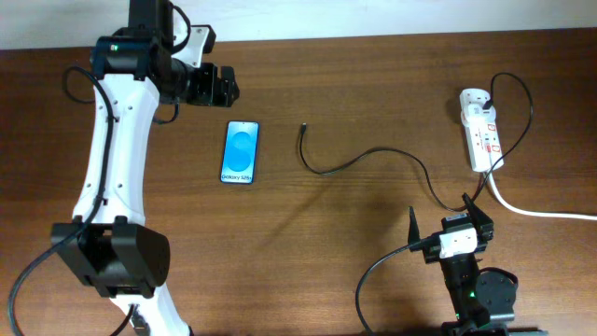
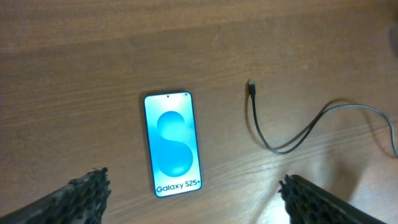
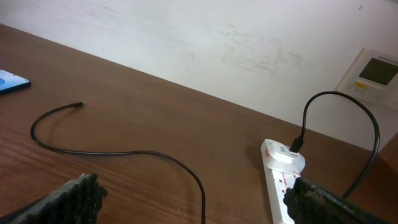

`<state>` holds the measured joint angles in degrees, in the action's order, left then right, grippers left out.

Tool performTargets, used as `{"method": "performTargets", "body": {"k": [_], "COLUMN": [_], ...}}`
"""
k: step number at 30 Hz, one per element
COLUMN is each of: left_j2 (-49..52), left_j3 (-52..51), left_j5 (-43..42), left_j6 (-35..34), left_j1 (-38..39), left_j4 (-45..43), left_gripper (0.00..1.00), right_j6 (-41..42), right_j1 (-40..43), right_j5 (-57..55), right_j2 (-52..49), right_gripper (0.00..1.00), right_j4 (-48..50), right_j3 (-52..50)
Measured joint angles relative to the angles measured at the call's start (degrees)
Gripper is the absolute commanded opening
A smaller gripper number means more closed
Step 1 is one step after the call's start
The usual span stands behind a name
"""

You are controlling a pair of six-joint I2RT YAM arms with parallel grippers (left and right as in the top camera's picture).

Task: Plug charger to phone and switch on socket
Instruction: 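Move the left gripper over the Galaxy S25+ phone and lower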

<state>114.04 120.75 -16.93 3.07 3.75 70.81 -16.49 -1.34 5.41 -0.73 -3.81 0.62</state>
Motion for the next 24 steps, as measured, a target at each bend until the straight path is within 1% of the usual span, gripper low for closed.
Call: {"method": "performTargets", "body": {"k": [3, 7, 10, 15, 24], "left_j2": [0.2, 2.9, 6.1, 12.0, 19.1], "left_j3": [0.0, 0.3, 0.3, 0.3, 0.3], "left_j5": [1.9, 8.7, 12.1, 14.4, 19.6], "left_j6": [-3.5, -8.9, -10.6, -11.8, -12.2], "left_j1": [0.0, 0.7, 2.0, 4.9, 8.2], "left_j4": [-0.1, 1.2, 1.7, 2.3, 4.9], "left_gripper": [0.94, 1.00, 0.99, 0.99, 0.99], "right_j6": [0.0, 0.0, 0.0, 0.0, 0.0], "right_j1": [0.0, 0.0, 0.0, 0.0, 0.0], "right_j5": [0.0, 0.0, 0.0, 0.0, 0.0], "right_j2": [0.0, 0.0, 0.0, 0.0, 0.0], "right_gripper": [0.98, 0.98, 0.99, 0.98, 0.98], "right_j4": [0.0, 0.0, 0.0, 0.0, 0.0], "right_j3": [0.0, 0.0, 0.0, 0.0, 0.0]}}
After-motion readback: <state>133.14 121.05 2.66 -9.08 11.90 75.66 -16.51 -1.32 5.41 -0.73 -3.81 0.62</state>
